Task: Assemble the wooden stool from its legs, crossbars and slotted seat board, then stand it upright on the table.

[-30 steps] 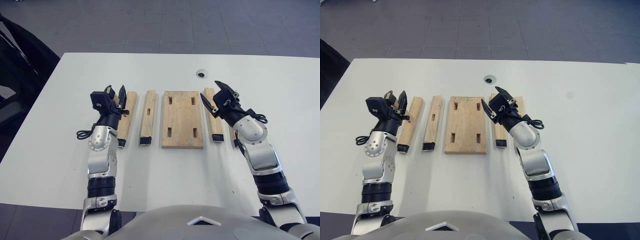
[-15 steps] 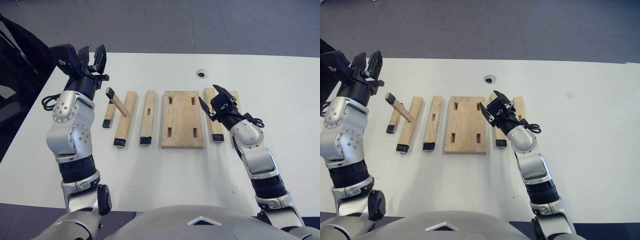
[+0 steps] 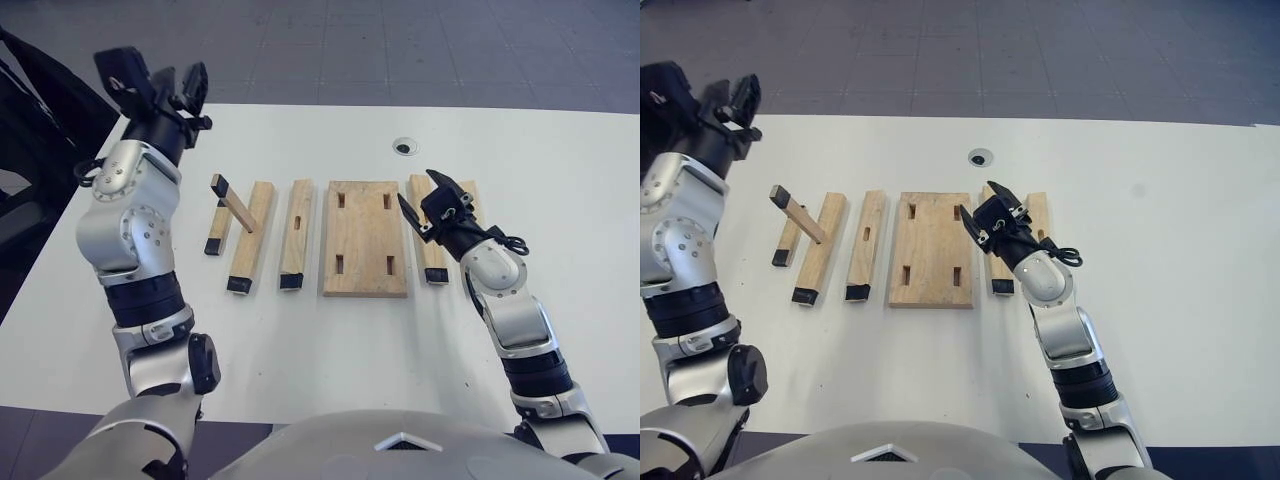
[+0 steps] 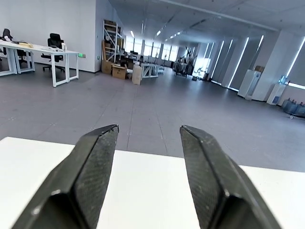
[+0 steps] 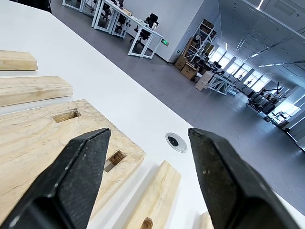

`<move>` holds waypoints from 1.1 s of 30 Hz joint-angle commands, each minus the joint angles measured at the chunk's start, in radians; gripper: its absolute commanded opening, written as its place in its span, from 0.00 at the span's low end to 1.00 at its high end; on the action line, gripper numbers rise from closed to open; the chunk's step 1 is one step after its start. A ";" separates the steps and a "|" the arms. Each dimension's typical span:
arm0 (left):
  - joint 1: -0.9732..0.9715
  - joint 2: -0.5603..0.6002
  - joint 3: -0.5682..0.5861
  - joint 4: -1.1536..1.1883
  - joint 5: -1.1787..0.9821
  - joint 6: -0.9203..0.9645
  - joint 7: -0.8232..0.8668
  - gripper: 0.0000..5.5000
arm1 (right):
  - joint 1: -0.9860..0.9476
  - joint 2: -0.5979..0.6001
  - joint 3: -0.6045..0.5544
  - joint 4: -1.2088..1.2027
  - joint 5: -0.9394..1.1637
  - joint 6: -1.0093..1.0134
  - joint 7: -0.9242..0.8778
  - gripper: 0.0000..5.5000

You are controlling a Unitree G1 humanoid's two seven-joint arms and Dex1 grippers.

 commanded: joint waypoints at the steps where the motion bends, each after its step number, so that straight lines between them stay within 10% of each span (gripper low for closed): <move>1: -0.048 0.000 0.008 -0.029 -0.025 0.024 0.011 0.43 | 0.008 0.001 0.005 -0.007 -0.007 0.008 0.000 0.54; 10: 0.260 -0.118 -0.111 0.330 0.115 -0.041 0.004 0.43 | 0.003 -0.001 -0.003 -0.006 -0.006 0.008 0.002 0.54; 22: -0.039 0.030 -0.049 -0.027 0.090 -0.055 -0.029 0.43 | 0.013 0.014 0.005 -0.005 -0.015 0.009 -0.011 0.54; 33: 0.602 0.066 -0.276 -0.538 0.069 0.356 -0.063 0.43 | 0.029 0.000 -0.013 -0.015 -0.017 0.020 -0.013 0.54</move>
